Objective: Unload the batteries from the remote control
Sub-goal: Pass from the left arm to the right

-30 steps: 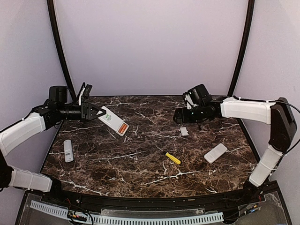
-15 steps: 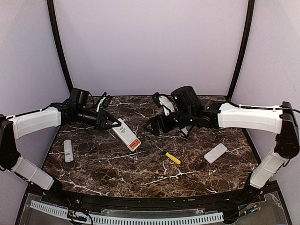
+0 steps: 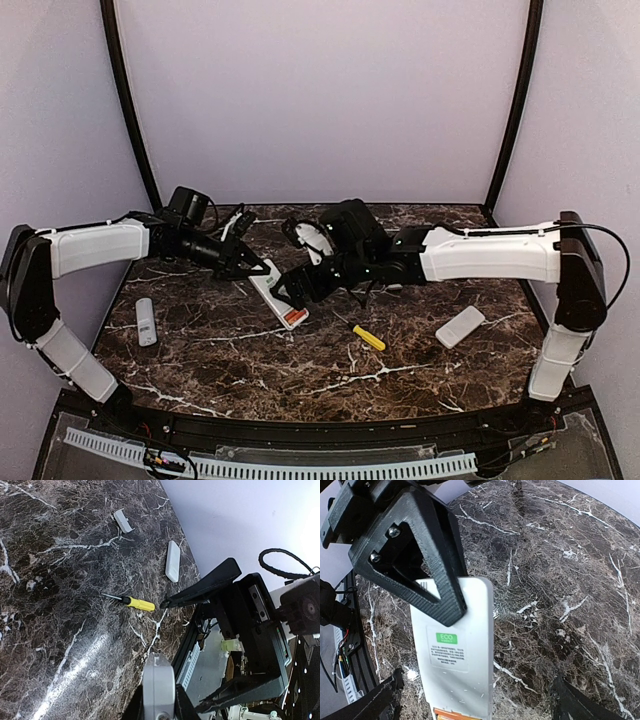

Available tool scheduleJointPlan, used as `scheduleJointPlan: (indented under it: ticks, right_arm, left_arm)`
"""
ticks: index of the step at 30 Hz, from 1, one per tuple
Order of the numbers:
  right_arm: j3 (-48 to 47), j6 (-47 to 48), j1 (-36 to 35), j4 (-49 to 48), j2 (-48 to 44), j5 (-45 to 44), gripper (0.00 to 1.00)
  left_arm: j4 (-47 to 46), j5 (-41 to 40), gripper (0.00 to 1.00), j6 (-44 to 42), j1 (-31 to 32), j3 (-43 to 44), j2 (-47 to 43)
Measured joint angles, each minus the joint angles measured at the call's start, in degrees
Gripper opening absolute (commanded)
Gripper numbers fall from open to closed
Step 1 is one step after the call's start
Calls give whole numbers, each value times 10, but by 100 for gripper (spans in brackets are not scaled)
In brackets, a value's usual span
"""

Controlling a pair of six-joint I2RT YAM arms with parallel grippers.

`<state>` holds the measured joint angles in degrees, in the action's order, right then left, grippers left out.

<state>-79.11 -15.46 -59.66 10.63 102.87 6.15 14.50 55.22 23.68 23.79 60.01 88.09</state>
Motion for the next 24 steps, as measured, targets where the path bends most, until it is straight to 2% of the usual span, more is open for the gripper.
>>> scheduleJointPlan:
  ticks: [9, 20, 24]
  right_arm:
    - [-78, 2, -31, 36, 71, -55, 97]
    - [-119, 9, -46, 78, 101, -112, 80]
    - [-125, 8, -47, 84, 102, -115, 78]
  left_arm:
    - [5, 12, 0, -9, 0, 7, 15]
    - [5, 11, 0, -9, 0, 7, 15]
    - [4, 11, 0, -9, 0, 7, 15]
